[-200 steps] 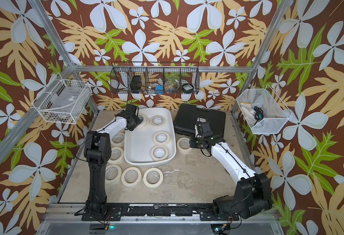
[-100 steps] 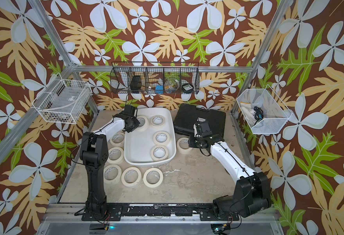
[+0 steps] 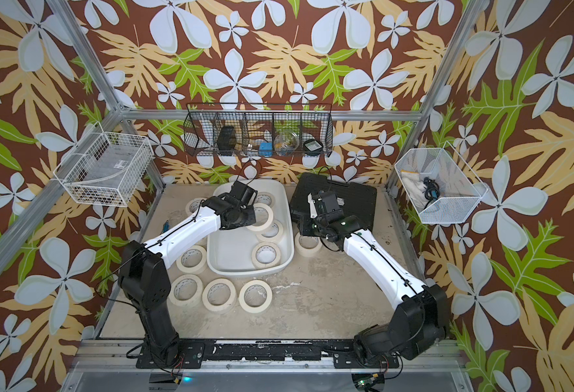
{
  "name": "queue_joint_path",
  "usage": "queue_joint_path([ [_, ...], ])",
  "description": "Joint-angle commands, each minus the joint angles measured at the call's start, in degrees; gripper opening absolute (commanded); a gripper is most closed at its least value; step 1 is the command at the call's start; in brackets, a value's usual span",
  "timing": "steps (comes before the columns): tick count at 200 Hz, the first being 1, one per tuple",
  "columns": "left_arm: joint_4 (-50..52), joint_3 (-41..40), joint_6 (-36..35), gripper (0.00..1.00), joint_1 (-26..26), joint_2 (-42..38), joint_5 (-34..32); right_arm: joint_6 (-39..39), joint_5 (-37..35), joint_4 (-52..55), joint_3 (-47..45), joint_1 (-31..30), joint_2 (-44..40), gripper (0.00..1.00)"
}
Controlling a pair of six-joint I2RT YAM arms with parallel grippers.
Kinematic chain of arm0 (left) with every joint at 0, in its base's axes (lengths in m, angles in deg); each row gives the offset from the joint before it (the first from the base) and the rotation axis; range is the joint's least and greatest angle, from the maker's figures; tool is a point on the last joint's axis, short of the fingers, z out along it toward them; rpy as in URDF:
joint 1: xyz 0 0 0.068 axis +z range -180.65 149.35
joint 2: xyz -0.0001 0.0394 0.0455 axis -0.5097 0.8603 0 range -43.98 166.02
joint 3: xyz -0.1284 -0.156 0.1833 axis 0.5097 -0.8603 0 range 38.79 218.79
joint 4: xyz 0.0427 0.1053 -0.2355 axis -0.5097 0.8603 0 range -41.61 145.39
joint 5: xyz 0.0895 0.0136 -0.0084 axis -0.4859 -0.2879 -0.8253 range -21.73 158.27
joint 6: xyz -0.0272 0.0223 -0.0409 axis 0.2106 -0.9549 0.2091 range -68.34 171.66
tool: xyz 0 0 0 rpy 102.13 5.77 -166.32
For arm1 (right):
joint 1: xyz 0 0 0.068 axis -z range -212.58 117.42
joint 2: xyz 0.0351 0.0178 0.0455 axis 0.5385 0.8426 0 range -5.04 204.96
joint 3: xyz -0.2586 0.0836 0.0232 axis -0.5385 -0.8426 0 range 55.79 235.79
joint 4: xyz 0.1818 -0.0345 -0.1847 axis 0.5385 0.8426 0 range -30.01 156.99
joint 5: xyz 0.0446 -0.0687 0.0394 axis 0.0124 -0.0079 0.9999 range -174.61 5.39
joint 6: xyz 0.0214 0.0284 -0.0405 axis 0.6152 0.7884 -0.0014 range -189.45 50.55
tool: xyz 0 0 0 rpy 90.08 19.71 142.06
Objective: Take out the art tape in the storage box
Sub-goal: Pick up the art tape from the storage box.
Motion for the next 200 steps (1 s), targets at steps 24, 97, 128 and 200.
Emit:
queue_joint_path([
  [24,2.86,-4.64,-2.44,0.12,-5.7,-5.53,-1.42,2.48,-0.93,-1.25,1.93,-3.5,1.09,0.43],
  [97,2.95,-10.63,-0.62,0.12,-11.66,-9.81,-1.62,4.0,-4.31,-1.89,2.7,-11.31,4.62,0.43],
  [128,1.17,-12.69,0.15,0.12,-12.18,-10.89,0.47,3.74,-7.13,-3.25,0.76,-12.86,6.44,0.44],
  [200,0.13,-13.88,0.59,0.12,-12.18,-12.68,2.63,2.8,-11.41,-2.91,0.36,-14.17,10.09,0.43],
])
